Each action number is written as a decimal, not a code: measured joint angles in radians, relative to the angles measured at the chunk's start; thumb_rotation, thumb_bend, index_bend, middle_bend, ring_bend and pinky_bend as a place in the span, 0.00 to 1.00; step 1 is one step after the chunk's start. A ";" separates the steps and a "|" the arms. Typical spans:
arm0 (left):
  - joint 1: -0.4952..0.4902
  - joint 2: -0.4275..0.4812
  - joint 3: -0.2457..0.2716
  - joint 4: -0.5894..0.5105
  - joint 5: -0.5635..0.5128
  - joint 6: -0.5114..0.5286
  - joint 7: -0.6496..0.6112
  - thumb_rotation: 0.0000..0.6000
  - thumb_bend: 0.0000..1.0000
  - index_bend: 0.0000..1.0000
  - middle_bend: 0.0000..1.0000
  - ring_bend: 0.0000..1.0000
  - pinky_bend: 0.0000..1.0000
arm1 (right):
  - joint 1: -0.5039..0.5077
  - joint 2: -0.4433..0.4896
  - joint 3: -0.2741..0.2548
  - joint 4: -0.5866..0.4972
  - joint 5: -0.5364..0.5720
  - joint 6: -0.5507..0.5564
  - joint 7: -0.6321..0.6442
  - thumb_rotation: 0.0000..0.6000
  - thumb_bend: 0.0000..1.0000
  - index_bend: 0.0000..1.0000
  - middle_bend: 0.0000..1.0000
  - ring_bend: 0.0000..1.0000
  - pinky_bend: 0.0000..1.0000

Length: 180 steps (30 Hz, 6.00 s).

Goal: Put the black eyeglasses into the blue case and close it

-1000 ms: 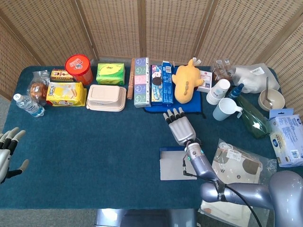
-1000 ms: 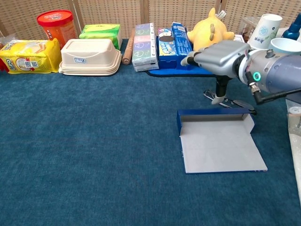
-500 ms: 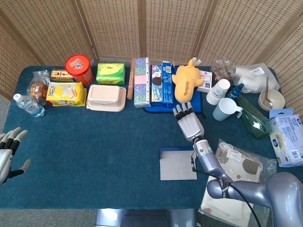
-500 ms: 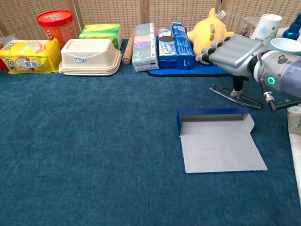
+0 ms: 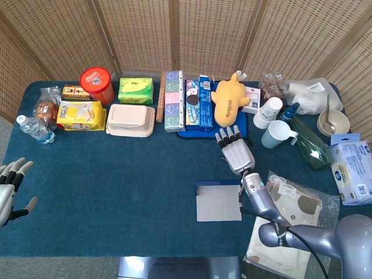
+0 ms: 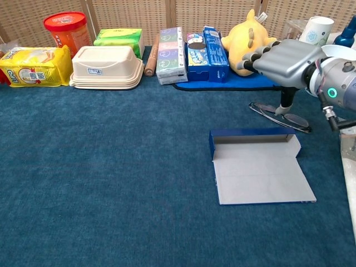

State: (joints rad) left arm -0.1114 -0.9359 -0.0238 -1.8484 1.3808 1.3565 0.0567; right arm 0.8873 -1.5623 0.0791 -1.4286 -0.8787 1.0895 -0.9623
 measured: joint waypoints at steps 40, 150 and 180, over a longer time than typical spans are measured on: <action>0.010 0.007 0.006 0.008 0.017 0.018 -0.018 1.00 0.32 0.02 0.00 0.00 0.00 | -0.034 0.023 -0.043 0.013 0.031 0.024 -0.076 0.96 0.00 0.00 0.05 0.00 0.11; 0.040 0.018 0.010 0.059 0.025 0.046 -0.067 1.00 0.32 0.01 0.00 0.00 0.00 | 0.069 -0.060 0.059 0.159 0.348 -0.107 0.013 1.00 0.25 0.58 0.32 0.17 0.18; 0.038 0.016 0.005 0.048 0.036 0.053 -0.054 1.00 0.32 0.01 0.00 0.00 0.00 | 0.045 -0.042 0.066 0.123 0.296 -0.083 0.049 1.00 0.44 0.58 0.32 0.19 0.18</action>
State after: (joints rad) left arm -0.0734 -0.9196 -0.0192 -1.8005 1.4164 1.4094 0.0031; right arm 0.9324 -1.6048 0.1448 -1.3055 -0.5832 1.0064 -0.9133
